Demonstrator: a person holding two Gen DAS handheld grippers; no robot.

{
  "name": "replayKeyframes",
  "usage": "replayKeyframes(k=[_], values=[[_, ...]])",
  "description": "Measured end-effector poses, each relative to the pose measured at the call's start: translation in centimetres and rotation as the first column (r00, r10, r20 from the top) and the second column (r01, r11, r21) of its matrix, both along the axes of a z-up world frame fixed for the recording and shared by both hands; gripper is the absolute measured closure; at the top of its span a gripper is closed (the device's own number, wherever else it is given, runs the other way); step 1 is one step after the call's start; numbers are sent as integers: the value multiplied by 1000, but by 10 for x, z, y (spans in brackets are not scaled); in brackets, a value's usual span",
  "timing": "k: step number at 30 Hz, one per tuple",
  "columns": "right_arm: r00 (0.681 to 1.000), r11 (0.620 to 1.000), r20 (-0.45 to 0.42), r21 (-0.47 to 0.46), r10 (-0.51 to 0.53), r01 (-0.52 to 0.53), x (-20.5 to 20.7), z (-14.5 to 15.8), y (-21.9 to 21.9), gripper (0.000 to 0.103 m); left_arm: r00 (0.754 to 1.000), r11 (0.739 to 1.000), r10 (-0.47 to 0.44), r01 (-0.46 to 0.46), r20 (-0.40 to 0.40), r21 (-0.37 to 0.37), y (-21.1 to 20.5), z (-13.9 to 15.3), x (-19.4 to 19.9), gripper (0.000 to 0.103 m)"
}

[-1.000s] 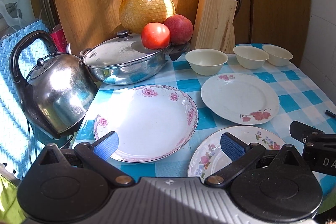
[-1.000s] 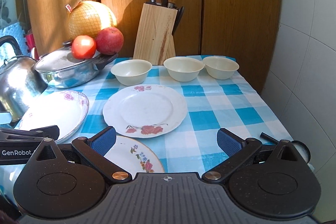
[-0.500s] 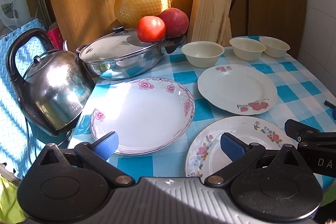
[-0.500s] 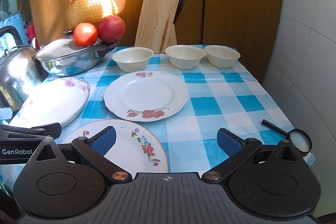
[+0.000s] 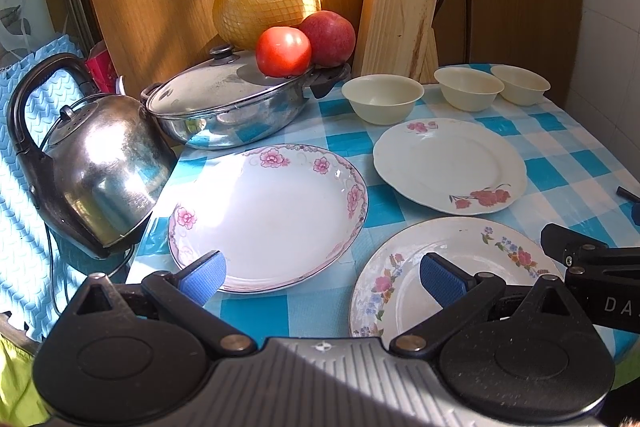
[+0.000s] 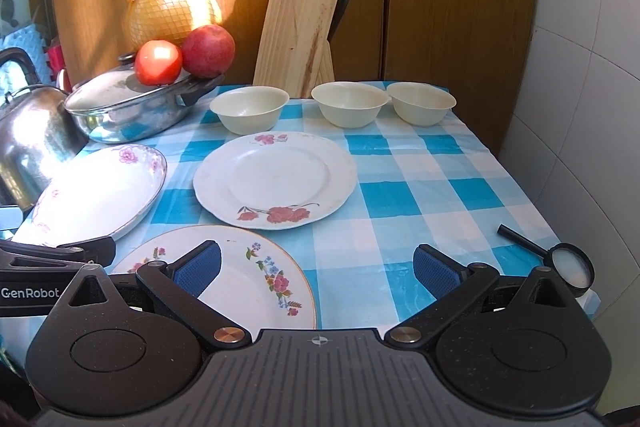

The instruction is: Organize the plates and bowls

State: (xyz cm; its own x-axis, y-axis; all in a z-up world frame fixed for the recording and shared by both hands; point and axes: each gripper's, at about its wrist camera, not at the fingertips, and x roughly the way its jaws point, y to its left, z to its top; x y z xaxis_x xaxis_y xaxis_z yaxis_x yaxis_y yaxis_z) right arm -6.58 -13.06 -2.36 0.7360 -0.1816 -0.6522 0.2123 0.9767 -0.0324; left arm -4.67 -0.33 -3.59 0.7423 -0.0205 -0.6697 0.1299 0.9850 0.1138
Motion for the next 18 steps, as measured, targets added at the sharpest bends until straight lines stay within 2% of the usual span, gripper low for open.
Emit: replayKeyframes(k=[18], values=[[1000, 1000, -1, -2, 0, 0, -1, -1, -2, 0, 1000, 1000, -11, 11, -11, 3, -2, -1, -1, 4]])
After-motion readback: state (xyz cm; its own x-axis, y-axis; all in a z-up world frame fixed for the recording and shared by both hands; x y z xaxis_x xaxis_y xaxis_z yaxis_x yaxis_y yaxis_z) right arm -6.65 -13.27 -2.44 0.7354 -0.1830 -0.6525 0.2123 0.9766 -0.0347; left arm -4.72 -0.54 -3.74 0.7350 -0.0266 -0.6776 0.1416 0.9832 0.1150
